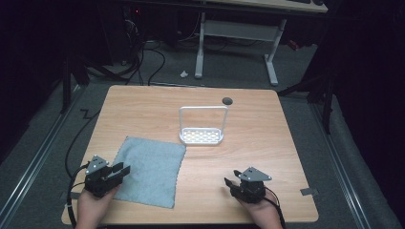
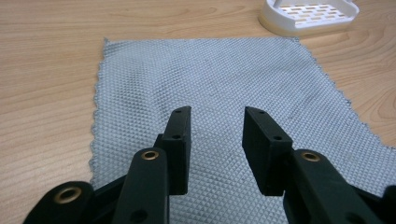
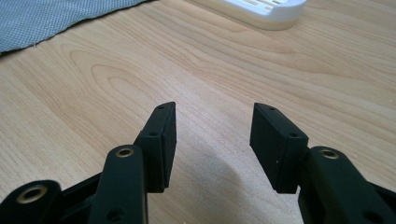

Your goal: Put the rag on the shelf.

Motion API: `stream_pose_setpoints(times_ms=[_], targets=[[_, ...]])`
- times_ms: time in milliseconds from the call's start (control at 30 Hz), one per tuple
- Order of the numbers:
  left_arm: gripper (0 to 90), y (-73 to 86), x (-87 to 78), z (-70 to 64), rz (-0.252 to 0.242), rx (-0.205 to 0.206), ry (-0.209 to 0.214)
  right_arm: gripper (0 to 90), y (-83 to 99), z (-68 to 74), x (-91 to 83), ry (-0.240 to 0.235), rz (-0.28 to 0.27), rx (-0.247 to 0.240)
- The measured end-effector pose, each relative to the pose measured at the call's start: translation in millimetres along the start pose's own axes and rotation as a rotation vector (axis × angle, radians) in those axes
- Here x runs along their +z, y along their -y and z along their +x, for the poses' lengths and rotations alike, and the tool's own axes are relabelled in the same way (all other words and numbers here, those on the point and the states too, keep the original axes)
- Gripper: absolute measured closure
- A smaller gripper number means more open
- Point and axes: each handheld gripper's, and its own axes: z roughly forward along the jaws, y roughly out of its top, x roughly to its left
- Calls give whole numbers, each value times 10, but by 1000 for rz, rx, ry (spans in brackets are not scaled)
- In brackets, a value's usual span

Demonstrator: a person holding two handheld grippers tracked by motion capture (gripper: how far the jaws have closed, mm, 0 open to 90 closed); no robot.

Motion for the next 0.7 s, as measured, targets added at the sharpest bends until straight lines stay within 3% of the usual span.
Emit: stream_pose_setpoints(times_ms=[200, 267, 300, 333, 400, 433, 467, 600, 633, 700], targets=[[623, 23, 70, -64, 34, 17, 24, 518, 5, -30, 9, -8, -4, 14], [660, 14, 124, -156, 65, 18, 69, 518, 3, -36, 5, -10, -7, 19], [698, 14, 124, -156, 65, 18, 69, 517, 3, -36, 0, -13, -8, 22], [741, 8, 166, -270, 87, 53, 99, 517, 4, -37, -5, -15, -10, 20], [859, 3, 223, -409, 131, 105, 104, 517, 6, -39, -12, -16, -13, 16], [898, 3, 223, -409, 131, 105, 104, 517, 5, -38, -15, -18, -14, 20], [897, 11, 293, -534, 176, 149, 103, 517, 3, -38, -16, -21, -13, 21], [898, 38, 385, -657, 228, 189, 115, 517, -3, -28, -12, -27, -14, 14], [899, 44, 392, -706, 225, 216, 118, 517, -4, -26, -13, -28, -15, 11], [898, 46, 395, -737, 226, 223, 127, 517, -4, -23, -16, -29, -15, 10]])
